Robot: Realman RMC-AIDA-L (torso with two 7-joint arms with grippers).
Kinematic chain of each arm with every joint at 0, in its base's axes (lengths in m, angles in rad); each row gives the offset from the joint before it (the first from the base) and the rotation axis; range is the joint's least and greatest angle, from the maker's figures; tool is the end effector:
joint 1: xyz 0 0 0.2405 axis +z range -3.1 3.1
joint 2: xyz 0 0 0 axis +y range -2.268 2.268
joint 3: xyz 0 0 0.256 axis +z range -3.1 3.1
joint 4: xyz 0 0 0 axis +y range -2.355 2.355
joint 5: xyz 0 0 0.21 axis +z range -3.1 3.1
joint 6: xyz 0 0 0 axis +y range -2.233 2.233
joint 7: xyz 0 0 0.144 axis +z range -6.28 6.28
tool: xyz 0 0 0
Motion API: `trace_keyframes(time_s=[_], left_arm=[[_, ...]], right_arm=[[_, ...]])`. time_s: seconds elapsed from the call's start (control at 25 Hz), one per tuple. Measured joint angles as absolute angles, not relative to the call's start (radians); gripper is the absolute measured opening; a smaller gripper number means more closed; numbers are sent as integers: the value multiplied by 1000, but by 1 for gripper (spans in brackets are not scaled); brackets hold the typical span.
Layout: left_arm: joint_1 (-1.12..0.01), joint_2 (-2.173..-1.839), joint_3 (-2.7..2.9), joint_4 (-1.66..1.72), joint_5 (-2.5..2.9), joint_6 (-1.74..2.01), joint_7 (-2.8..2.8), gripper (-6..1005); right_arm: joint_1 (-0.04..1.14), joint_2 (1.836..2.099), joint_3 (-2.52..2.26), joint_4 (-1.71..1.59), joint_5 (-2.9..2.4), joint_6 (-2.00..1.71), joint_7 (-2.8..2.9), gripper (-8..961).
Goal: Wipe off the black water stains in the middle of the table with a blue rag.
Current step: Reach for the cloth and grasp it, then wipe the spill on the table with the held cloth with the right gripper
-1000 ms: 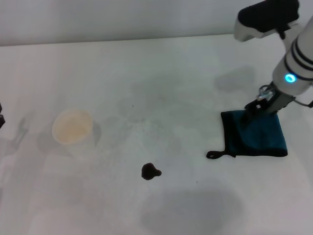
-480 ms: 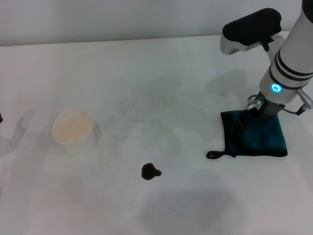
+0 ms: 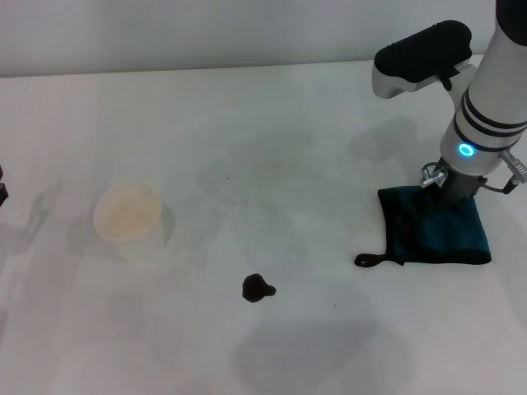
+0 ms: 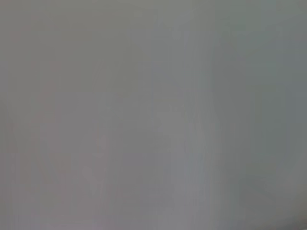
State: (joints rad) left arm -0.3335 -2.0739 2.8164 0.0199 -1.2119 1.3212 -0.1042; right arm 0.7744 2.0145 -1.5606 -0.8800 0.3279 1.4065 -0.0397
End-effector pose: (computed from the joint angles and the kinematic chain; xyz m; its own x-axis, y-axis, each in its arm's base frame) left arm -0.3640 0.2753 -0.0090 0.8251 -0.0288 0.5642 0.5484 -0.1990 -0.8122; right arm 0.2483 0.3754 -0.0182 0.2763 -0.9416 0.1926 -0.5899 -0.3244 -0.7395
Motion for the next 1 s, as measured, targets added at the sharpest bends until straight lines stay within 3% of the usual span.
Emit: trace_keyframes(time_s=[0.76, 1.0], left_arm=[[-339, -2075, 2816, 11, -1212, 1319, -104, 875], [-339, -2077, 2816, 11, -1212, 1319, -104, 876]], right_arm=[[793, 2016, -1566, -885, 329, 1477, -70, 845], [792, 2016, -1564, -887, 331, 1482, -73, 687]])
